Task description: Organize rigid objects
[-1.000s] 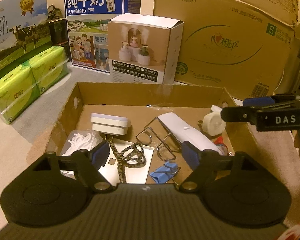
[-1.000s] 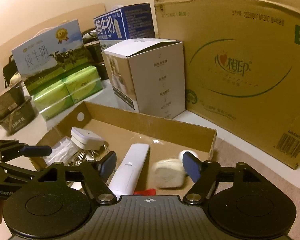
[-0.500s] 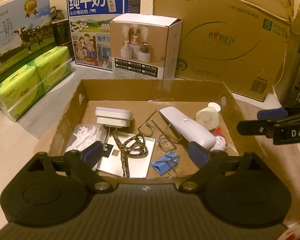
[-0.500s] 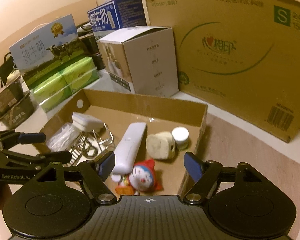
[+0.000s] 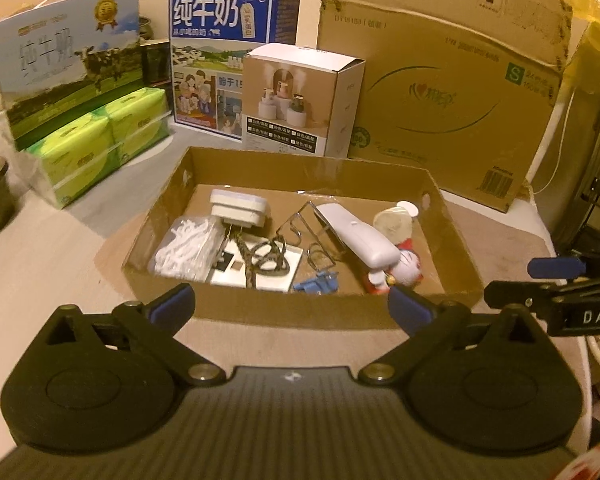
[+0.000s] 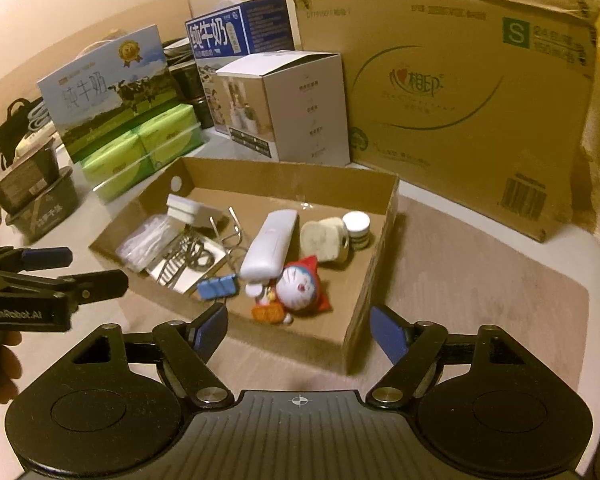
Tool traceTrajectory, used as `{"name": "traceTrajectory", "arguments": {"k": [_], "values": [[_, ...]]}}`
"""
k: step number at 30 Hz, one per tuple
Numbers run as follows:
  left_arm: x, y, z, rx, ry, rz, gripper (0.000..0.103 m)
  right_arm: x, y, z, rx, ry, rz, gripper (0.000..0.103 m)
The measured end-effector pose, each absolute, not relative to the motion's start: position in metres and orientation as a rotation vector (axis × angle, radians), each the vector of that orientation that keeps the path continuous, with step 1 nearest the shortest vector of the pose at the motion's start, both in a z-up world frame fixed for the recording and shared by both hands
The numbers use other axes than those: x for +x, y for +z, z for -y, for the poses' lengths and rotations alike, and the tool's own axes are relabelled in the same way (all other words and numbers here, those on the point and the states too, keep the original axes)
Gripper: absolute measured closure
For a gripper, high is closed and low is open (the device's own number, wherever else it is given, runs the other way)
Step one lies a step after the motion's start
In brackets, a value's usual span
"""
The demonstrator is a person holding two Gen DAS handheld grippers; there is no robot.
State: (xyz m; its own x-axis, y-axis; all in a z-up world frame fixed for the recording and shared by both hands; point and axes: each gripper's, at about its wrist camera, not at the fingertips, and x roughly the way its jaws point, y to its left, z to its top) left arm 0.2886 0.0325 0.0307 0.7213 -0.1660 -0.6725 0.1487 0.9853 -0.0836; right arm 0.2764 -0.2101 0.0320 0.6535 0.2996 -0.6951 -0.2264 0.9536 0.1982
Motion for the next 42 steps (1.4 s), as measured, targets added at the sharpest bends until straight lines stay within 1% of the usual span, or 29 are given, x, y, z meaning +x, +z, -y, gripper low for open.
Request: {"name": "traceTrajectory", "arguments": {"k": [2,5,13,25,42], "values": [[0.277,0.036,-0.033,-0.033,-0.169,-0.739,0.001,0.265,0.034,0.211,0.107,0.283,-0.807,0.016],[0.26,0.045,-0.033,-0.038,-0.156,-0.74,0.001,0.248,0.037,0.213,0.122,0.279,-0.808,0.014],[0.213,0.063,-0.026,-0.026,-0.136,-0.727,0.001,0.202,0.048,0.217,0.126,0.277,-0.812,0.013],[0.149,0.068,-0.021,-0.073,-0.091,-0.72,0.003,0.147,0.059,0.223,0.137,0.262,-0.797,0.013],[0.095,0.066,-0.022,-0.08,-0.07,-0.724,0.002,0.098,0.067,0.218,0.129,0.252,-0.777,0.013]]}}
